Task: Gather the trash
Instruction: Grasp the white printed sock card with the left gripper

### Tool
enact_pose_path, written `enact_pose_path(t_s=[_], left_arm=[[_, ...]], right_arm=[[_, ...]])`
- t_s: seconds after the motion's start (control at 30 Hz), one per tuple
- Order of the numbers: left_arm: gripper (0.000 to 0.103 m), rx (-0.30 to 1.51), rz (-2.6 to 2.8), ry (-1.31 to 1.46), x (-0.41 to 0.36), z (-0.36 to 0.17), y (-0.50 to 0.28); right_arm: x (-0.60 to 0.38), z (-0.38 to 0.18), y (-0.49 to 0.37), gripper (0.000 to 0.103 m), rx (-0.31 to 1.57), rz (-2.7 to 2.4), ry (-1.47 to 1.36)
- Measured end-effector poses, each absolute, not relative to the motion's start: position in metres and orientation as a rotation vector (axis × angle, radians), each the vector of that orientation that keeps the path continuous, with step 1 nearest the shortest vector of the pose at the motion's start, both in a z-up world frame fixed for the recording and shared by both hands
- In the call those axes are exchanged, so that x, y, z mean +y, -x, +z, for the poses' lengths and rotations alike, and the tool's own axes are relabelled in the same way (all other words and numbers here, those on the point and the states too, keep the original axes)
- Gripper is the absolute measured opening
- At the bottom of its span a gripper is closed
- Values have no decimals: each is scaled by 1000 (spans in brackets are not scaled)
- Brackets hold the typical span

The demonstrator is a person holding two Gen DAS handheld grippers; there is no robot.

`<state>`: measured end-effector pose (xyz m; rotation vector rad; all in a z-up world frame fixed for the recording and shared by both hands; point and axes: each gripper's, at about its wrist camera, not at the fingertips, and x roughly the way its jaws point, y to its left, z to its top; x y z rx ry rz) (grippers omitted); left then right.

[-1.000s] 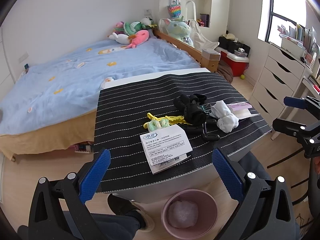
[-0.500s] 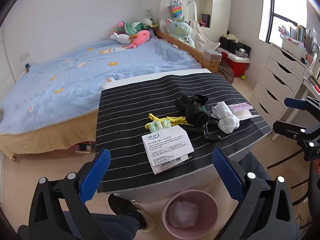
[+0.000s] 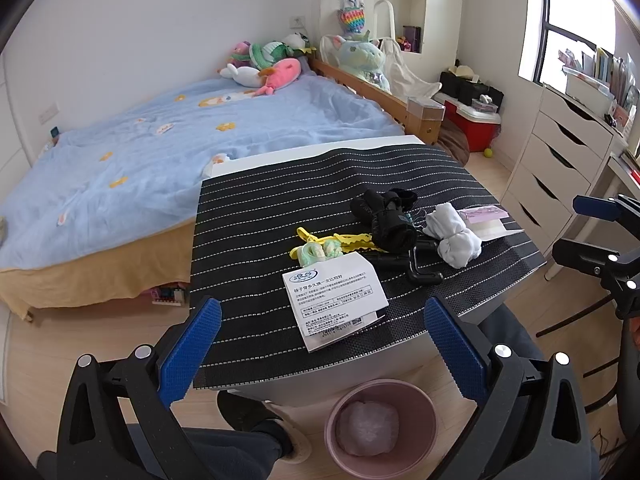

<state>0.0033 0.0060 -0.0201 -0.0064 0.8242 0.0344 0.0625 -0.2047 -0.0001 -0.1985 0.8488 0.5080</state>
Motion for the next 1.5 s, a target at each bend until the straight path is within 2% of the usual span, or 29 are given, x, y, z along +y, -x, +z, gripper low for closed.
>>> enact_pose_path(t_s=[0.47, 0.93, 1.23, 1.3, 1.37, 1.43, 1.5], left_arm=[[97, 859, 72, 13, 1, -24, -24], [97, 1028, 166, 99, 5, -62, -61], [97, 1024, 211, 135, 10, -69, -63], [91, 1019, 202, 134, 10, -68, -62], [75, 1020, 199, 131, 10, -68, -63], [65, 1021, 201, 131, 11, -68, -62], [64, 1019, 194, 135, 12, -67, -61]], right_arm=[[-207, -4, -65, 100, 860, 502, 202], [-215, -11, -67, 100, 880, 492, 197], [-214, -19, -69, 100, 896, 491, 198], [-214, -20, -69, 100, 898, 492, 199], [-214, -20, -70, 100, 901, 492, 200], [-214, -21, -70, 100, 901, 492, 199], [-213, -21, -70, 100, 901, 491, 202]])
